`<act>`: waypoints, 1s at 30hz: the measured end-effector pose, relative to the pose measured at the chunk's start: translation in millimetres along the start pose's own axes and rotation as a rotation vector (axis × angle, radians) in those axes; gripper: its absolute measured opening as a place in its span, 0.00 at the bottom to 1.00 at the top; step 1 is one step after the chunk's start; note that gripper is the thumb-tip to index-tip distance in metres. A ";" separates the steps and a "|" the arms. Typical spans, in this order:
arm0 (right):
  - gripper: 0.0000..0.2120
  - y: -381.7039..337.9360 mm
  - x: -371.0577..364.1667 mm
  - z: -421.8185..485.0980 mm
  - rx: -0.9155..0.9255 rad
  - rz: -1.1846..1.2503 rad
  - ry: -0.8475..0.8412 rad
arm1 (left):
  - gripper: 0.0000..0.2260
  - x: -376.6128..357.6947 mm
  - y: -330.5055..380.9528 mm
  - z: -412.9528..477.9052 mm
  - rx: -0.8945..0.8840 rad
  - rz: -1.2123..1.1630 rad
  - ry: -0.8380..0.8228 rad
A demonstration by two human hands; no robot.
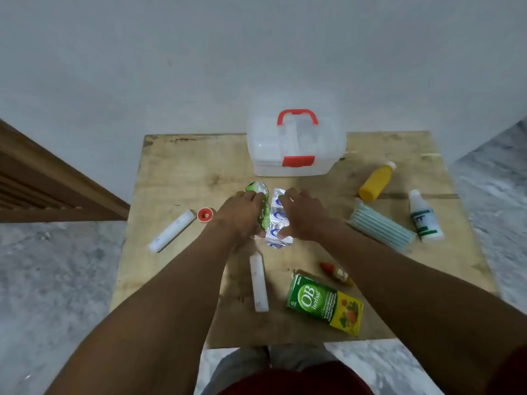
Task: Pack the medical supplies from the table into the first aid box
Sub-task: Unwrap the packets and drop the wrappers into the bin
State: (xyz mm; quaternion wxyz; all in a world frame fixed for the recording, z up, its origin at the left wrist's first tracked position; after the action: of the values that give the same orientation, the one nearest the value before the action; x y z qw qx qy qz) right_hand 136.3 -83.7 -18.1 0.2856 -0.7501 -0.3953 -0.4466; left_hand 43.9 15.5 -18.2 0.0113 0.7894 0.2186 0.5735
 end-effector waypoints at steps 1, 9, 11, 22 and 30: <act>0.35 0.9 1.3 1.8 0.001 0.004 -0.002 | 0.35 0.7 0.7 2.8 0.012 0.050 -0.024; 0.20 10.7 8.6 5.2 0.008 0.056 0.109 | 0.20 2.5 -4.0 7.6 -0.023 -0.001 0.009; 0.17 10.8 9.8 1.5 -0.032 0.079 0.123 | 0.17 8.1 -2.6 3.4 -0.035 -0.016 0.028; 0.11 2.0 43.7 -58.9 -0.240 0.197 0.234 | 0.11 57.8 6.2 -44.7 -0.167 -0.123 0.221; 0.09 43.7 78.4 -137.5 -0.392 0.227 0.424 | 0.09 112.0 83.8 -43.5 -0.380 -0.064 0.331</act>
State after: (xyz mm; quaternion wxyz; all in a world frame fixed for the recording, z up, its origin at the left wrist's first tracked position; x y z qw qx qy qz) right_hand 134.9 -187.6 109.0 0.2594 -0.7203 -0.1470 -0.6262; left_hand 59.8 -30.3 120.1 0.1416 0.6612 0.1307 0.7250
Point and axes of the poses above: each hand's wrist, its own z-axis towards the middle knuckle, its own x-axis out of the back of the hand, y = z × x, the point moved 5 cm from there along z, towards the middle knuckle, and after that the axes turned 5 degrees about -x, right-handed, at the moved point
